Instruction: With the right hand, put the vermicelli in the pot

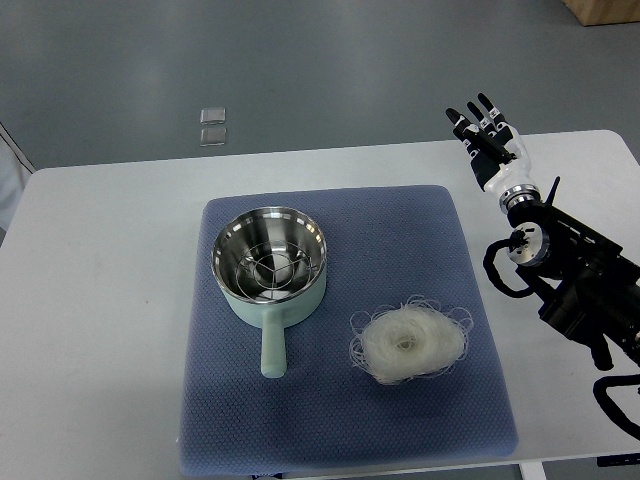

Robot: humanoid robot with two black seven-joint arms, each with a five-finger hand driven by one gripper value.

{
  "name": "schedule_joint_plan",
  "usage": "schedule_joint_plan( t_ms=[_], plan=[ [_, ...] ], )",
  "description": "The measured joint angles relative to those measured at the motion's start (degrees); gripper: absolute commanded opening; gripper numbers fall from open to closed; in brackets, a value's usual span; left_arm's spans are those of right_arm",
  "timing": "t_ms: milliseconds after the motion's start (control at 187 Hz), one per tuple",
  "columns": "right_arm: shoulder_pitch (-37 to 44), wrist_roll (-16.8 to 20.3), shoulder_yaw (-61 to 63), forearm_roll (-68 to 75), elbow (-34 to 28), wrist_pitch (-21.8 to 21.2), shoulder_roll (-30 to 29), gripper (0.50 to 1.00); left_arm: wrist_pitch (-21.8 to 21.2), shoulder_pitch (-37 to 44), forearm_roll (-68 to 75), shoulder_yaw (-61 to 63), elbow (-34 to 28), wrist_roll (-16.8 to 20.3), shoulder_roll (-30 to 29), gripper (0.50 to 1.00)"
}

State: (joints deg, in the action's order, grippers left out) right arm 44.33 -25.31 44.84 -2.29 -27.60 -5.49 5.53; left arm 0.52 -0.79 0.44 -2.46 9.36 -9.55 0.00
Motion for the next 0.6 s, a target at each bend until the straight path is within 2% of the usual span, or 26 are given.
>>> schedule_joint_plan(
  t_ms=[598],
  plan=[
    [0.0,-0.1,0.0,-2.3,-0.4,0.2,0.7,0.928,0.0,0.0,0.0,0.0,0.0,0.0,0.0,1.000]
  ],
)
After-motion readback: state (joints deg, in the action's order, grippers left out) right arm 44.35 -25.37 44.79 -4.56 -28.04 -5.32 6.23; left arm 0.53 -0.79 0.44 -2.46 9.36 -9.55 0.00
